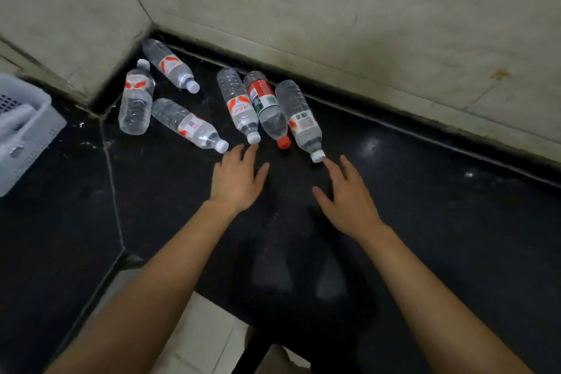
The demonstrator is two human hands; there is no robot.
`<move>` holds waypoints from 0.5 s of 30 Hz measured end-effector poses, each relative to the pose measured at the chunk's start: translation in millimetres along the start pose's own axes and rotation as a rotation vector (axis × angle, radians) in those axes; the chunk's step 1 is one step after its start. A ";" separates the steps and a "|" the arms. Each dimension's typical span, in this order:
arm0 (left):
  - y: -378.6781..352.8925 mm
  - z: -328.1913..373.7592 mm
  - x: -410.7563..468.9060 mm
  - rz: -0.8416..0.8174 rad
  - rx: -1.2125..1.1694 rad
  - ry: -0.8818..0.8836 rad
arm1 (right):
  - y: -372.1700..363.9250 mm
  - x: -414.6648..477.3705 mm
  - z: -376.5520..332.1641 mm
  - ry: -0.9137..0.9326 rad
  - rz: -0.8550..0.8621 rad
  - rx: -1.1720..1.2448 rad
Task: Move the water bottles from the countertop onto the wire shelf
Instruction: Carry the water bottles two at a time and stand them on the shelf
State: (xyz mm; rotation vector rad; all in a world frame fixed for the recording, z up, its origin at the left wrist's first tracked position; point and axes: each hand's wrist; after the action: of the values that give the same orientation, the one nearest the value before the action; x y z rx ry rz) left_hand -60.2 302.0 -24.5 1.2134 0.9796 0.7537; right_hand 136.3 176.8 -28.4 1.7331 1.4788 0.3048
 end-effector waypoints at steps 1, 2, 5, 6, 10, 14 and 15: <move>-3.3 -3.9 18.4 -0.001 0.015 -0.017 | -4.6 14.3 -2.6 -0.013 -0.017 -0.026; -6.1 -7.2 35.0 -0.007 0.039 -0.033 | -9.2 28.7 -4.9 -0.028 -0.036 -0.057; -17.8 -13.4 76.3 -0.081 0.105 -0.047 | -21.9 67.9 -10.5 -0.083 -0.073 -0.116; -22.3 -14.5 85.0 -0.111 0.110 -0.042 | -25.4 77.6 -10.8 -0.106 -0.070 -0.113; -44.7 -17.7 91.6 -0.113 0.161 -0.066 | -34.0 91.1 -4.9 -0.120 -0.042 -0.144; -48.5 -17.9 86.7 -0.095 -0.017 -0.042 | -39.4 81.4 1.7 -0.077 -0.017 -0.163; -47.8 -18.9 83.7 -0.103 -0.036 -0.047 | -40.8 78.3 1.6 -0.083 -0.014 -0.163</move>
State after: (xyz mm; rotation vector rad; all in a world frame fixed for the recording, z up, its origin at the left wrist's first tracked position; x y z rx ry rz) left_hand -44.6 374.0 -89.5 1.1359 0.9781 0.6568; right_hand 130.4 246.1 -82.8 1.5869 1.3671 0.3322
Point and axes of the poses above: each hand's wrist, its own x-axis towards the middle knuckle, its own y-axis out of the back of the hand, z = x × y, and after that the axes turned 8 degrees about x, right-handed
